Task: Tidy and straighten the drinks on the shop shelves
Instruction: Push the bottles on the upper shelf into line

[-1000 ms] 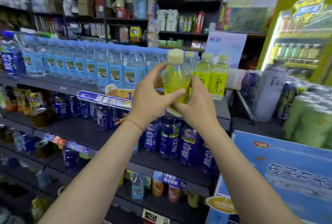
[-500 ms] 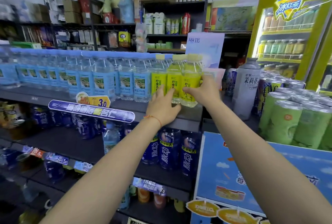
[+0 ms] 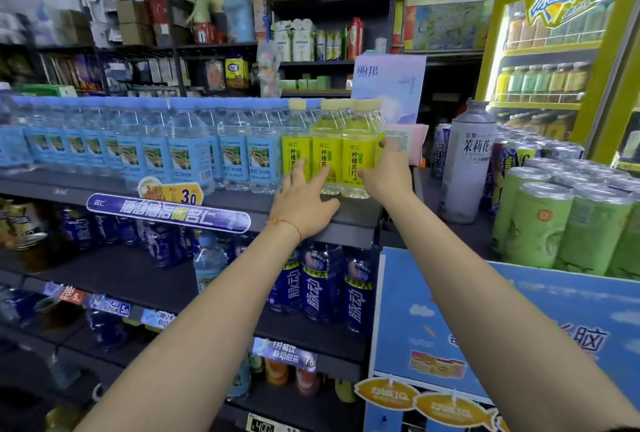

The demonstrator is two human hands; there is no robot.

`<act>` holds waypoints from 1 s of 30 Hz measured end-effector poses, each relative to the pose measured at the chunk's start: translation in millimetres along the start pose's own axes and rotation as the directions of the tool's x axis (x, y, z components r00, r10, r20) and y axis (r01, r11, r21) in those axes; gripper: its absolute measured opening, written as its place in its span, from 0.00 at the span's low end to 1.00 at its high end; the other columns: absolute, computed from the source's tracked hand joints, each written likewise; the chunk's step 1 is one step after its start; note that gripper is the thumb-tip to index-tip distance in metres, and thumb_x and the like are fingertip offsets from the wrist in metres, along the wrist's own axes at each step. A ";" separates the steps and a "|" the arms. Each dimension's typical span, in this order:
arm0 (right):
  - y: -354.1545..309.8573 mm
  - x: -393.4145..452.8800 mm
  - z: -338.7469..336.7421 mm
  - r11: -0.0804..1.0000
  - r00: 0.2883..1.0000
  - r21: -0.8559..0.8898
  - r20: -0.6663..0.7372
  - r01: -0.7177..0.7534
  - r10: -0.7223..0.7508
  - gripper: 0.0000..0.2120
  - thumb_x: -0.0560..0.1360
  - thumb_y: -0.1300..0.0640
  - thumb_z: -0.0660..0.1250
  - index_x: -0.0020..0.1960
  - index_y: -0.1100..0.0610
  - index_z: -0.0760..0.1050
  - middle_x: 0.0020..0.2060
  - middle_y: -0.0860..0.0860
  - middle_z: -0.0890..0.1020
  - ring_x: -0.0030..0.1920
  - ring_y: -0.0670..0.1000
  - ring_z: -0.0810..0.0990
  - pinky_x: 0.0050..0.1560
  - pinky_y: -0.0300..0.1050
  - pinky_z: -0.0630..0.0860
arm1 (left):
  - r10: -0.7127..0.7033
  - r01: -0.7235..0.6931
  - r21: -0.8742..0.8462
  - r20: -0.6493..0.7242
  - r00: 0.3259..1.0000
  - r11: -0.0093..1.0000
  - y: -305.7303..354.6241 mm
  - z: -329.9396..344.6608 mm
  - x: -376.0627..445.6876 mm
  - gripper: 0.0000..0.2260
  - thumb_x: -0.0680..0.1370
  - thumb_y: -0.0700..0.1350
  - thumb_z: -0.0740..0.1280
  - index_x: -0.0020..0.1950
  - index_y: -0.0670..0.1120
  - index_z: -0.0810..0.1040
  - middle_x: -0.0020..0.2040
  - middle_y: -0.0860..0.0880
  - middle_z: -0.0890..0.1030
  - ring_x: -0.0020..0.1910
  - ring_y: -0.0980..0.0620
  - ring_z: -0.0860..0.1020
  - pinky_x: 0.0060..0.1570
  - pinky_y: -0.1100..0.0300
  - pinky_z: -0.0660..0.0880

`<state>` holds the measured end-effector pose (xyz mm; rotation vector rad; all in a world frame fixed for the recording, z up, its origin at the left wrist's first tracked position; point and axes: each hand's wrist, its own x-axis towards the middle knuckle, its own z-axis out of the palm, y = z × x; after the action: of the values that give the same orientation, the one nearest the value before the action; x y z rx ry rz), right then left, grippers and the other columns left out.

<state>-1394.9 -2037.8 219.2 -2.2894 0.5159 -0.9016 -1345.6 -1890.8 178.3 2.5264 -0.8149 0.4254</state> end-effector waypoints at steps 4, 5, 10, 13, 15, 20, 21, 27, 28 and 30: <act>-14.9 -27.4 -3.1 0.992 0.984 0.009 -0.128 0.124 -0.122 0.25 0.75 0.66 0.66 0.69 0.62 0.64 0.64 0.61 0.68 0.51 0.60 0.75 0.46 0.47 0.70 | 0.066 -0.116 -0.301 -0.173 0.983 0.947 -3.7 -12.3 -15.3 0.25 0.78 0.46 0.66 0.75 0.51 0.67 0.75 0.45 0.63 0.74 0.45 0.63 0.72 0.45 0.64; -21.0 -39.5 -2.2 0.978 0.964 0.046 -0.183 0.205 -0.194 0.21 0.75 0.64 0.65 0.66 0.60 0.67 0.61 0.58 0.71 0.50 0.58 0.75 0.47 0.49 0.72 | 0.069 -0.177 -0.360 -0.294 0.953 0.916 -8.8 -16.9 -27.3 0.20 0.78 0.43 0.65 0.70 0.49 0.72 0.68 0.46 0.72 0.67 0.48 0.71 0.66 0.48 0.70; -50.5 -114.7 26.3 0.804 0.891 0.546 0.208 0.236 -0.403 0.05 0.78 0.61 0.62 0.45 0.58 0.76 0.32 0.55 0.81 0.28 0.56 0.78 0.29 0.45 0.73 | -0.166 -0.079 -0.532 -0.397 0.903 0.843 -69.9 -13.2 -105.9 0.06 0.75 0.49 0.62 0.43 0.54 0.79 0.31 0.52 0.79 0.33 0.49 0.78 0.36 0.50 0.77; -51.5 -142.2 80.6 0.915 0.662 0.376 0.650 0.147 -0.373 0.11 0.79 0.56 0.62 0.42 0.60 0.77 0.32 0.55 0.84 0.27 0.54 0.82 0.26 0.41 0.73 | -0.385 0.190 -0.541 -0.273 0.882 0.819 -126.8 4.3 -126.8 0.07 0.76 0.47 0.63 0.41 0.55 0.79 0.34 0.53 0.81 0.34 0.48 0.80 0.40 0.48 0.78; -48.0 -152.3 124.4 0.955 0.643 0.261 0.709 0.142 -0.290 0.08 0.79 0.56 0.63 0.46 0.59 0.78 0.37 0.55 0.84 0.33 0.56 0.84 0.30 0.44 0.77 | -0.496 0.346 -0.545 -0.151 0.855 0.763 -161.5 11.7 -133.8 0.07 0.77 0.44 0.63 0.45 0.53 0.79 0.38 0.50 0.83 0.37 0.46 0.81 0.44 0.46 0.80; -54.9 -147.7 205.2 0.996 0.751 0.048 0.655 0.072 -0.086 0.30 0.77 0.51 0.67 0.75 0.56 0.60 0.62 0.57 0.76 0.50 0.58 0.79 0.46 0.52 0.78 | -0.537 0.437 -0.577 -0.003 0.844 0.690 -225.1 18.8 -138.6 0.07 0.79 0.42 0.62 0.50 0.48 0.80 0.39 0.46 0.83 0.36 0.47 0.81 0.34 0.57 0.77; -59.6 -145.2 219.8 0.997 0.762 0.018 0.643 0.075 -0.069 0.33 0.77 0.50 0.68 0.76 0.58 0.57 0.64 0.58 0.75 0.53 0.59 0.79 0.45 0.50 0.76 | -0.532 0.438 -0.581 0.010 0.847 0.686 -235.2 17.3 -138.1 0.07 0.79 0.41 0.62 0.51 0.47 0.80 0.40 0.46 0.83 0.35 0.48 0.80 0.31 0.62 0.75; -88.8 -127.1 309.3 0.969 0.877 -0.248 0.468 0.011 0.109 0.32 0.73 0.35 0.66 0.67 0.53 0.62 0.50 0.56 0.79 0.49 0.59 0.81 0.35 0.48 0.73 | -0.461 0.405 -0.605 0.069 0.885 0.686 -311.6 3.5 -127.9 0.08 0.78 0.40 0.62 0.47 0.50 0.80 0.38 0.47 0.83 0.32 0.50 0.80 0.34 0.59 0.78; -92.8 -124.8 319.8 0.960 0.890 -0.281 0.432 -0.022 0.147 0.30 0.72 0.32 0.66 0.63 0.50 0.64 0.44 0.55 0.79 0.44 0.58 0.81 0.32 0.47 0.73 | -0.433 0.392 -0.605 0.086 0.897 0.693 -325.2 -1.6 -125.6 0.09 0.78 0.40 0.62 0.47 0.50 0.80 0.39 0.47 0.83 0.31 0.50 0.79 0.33 0.62 0.77; -95.3 -119.8 338.4 0.951 0.905 -0.291 0.369 -0.104 0.212 0.27 0.69 0.33 0.68 0.56 0.52 0.69 0.35 0.52 0.77 0.35 0.55 0.79 0.27 0.43 0.68 | -0.379 0.367 -0.615 0.118 0.918 0.697 -354.4 -10.0 -120.7 0.09 0.78 0.39 0.62 0.45 0.50 0.80 0.39 0.46 0.83 0.31 0.51 0.79 0.32 0.63 0.76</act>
<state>-1224.8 -1766.3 31.4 -2.5358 0.6605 -0.2818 -1224.7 -1572.1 23.2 1.9628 -0.3223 0.0153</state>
